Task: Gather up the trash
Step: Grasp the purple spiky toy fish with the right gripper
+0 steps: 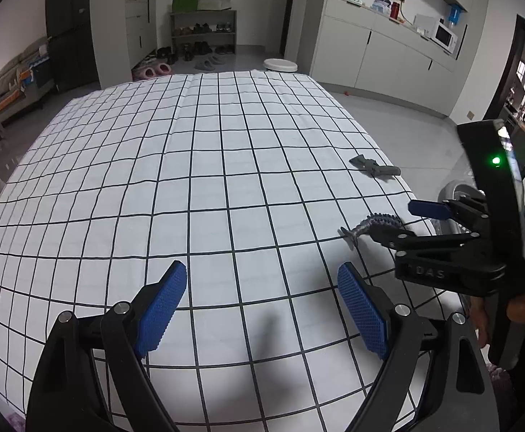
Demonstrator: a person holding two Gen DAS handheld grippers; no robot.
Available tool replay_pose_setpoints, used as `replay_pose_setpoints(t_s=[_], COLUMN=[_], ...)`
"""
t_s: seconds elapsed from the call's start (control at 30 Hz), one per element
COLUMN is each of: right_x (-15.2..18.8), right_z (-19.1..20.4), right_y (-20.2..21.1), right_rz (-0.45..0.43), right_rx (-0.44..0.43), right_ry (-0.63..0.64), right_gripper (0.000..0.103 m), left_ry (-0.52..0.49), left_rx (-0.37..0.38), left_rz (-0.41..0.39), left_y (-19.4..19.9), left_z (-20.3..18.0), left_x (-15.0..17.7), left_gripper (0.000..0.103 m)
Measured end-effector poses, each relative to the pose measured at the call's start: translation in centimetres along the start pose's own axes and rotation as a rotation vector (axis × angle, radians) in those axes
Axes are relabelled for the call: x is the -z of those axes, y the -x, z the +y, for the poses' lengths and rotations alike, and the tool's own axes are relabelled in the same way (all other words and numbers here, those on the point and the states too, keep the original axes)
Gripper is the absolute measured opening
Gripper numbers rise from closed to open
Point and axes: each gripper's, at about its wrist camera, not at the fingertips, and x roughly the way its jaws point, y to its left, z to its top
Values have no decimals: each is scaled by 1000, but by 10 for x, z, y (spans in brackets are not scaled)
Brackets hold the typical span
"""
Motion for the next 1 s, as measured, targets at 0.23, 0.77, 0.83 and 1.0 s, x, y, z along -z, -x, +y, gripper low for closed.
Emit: replay_pose_setpoints(t_s=[0.23, 0.77, 0.83, 1.0], right_x=[1, 23, 28, 44], right_z=[6, -26, -38, -73], right_y=[-7, 36, 46, 66], right_rz=[10, -45, -60, -92], right_rx=[-33, -127, -120, -78], right_ry=[7, -259, -293, -387], right_gripper=[50, 22, 22, 22], left_ry=[12, -23, -32, -48], left_rx=[8, -12, -12, 5], left_rz=[18, 25, 30, 29], left_y=[-6, -13, -17, -28], left_z=[3, -16, -23, -48], left_x=[3, -8, -11, -26], left_gripper=[84, 84, 84, 84])
